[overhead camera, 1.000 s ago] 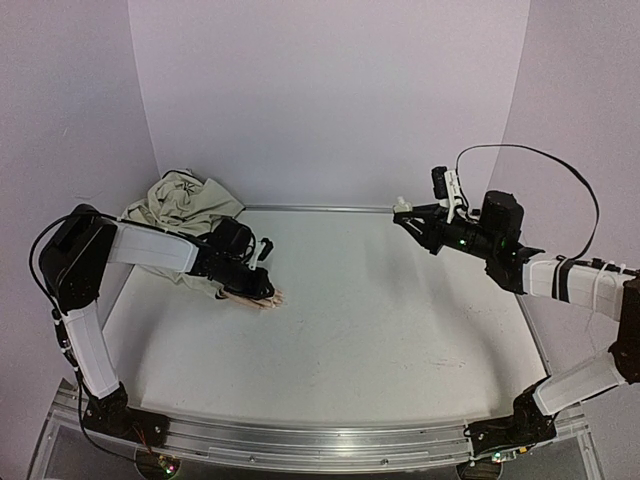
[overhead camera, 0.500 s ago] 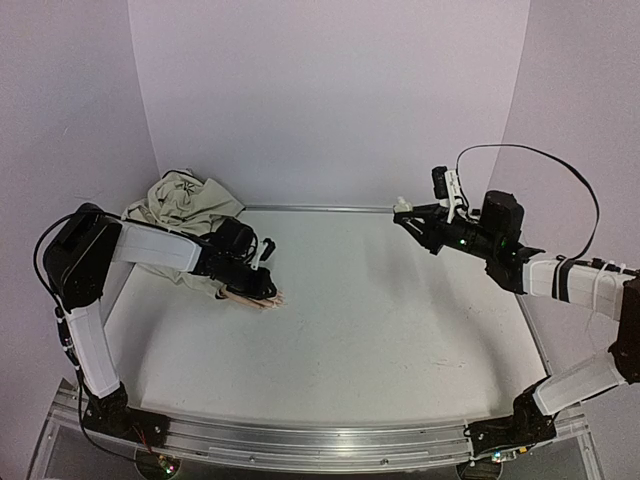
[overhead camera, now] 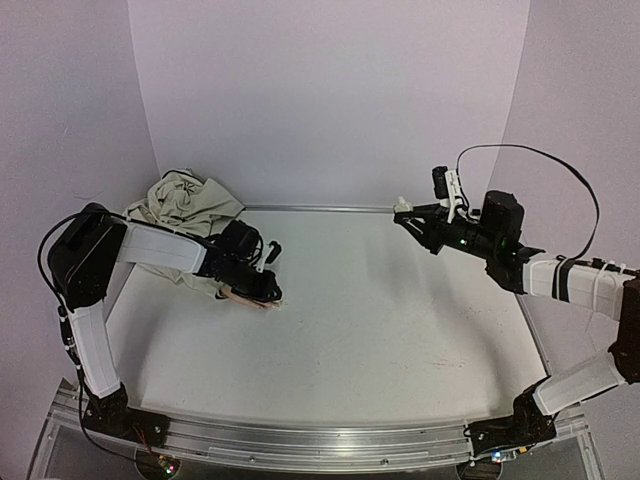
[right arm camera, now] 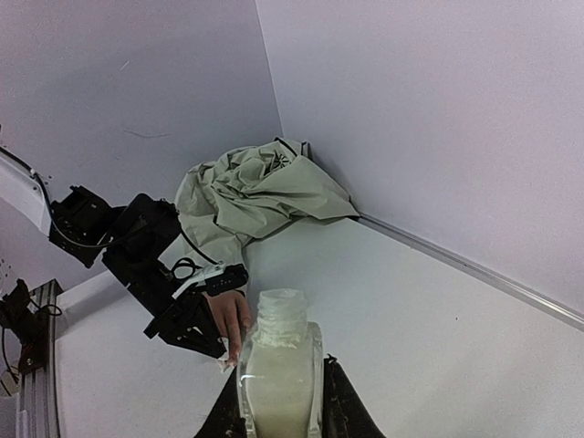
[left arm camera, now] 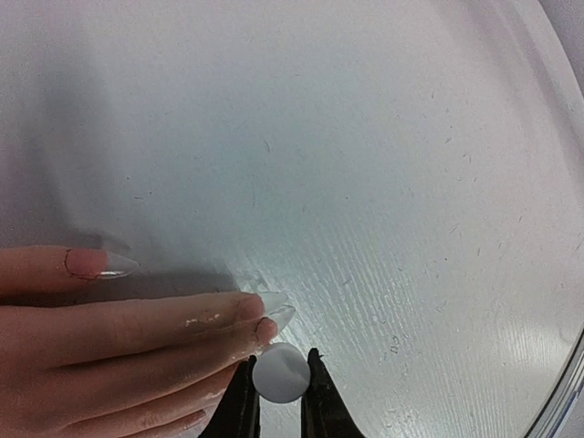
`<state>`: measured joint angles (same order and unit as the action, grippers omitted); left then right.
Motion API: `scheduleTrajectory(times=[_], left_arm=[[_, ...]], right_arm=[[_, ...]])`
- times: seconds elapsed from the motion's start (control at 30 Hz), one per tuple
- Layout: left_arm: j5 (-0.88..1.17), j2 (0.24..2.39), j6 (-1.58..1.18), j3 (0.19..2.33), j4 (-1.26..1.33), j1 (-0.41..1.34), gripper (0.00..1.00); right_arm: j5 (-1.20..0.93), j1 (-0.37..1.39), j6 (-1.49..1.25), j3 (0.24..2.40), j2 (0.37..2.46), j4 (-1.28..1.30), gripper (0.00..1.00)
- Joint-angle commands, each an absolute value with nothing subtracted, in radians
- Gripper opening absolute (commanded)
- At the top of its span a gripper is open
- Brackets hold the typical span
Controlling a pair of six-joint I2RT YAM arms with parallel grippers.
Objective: Paint the nails
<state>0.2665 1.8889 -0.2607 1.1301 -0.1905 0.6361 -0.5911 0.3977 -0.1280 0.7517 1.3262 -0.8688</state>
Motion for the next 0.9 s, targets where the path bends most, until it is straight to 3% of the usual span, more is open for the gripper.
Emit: scheduleTrajectory(times=[0.0,0.37,0.87], left_arm=[[0.281,1.886,-0.259,1.165,-0.163,0.641,0.0],[0.228,1.752,-0.268,1.123,-0.164,0.629,0.0],[0.229,1.808,-0.253,1.102,-0.172,0.611,0.0]], right_arm=[[-0.615,0.392,-0.138,0.753,1.315,-0.958,0.0],[-0.624,0.39,-0.145,0.752,1.318,-0.969,0.0],[-0.626,0.39,-0.147,0.749,1.312,-0.971,0.0]])
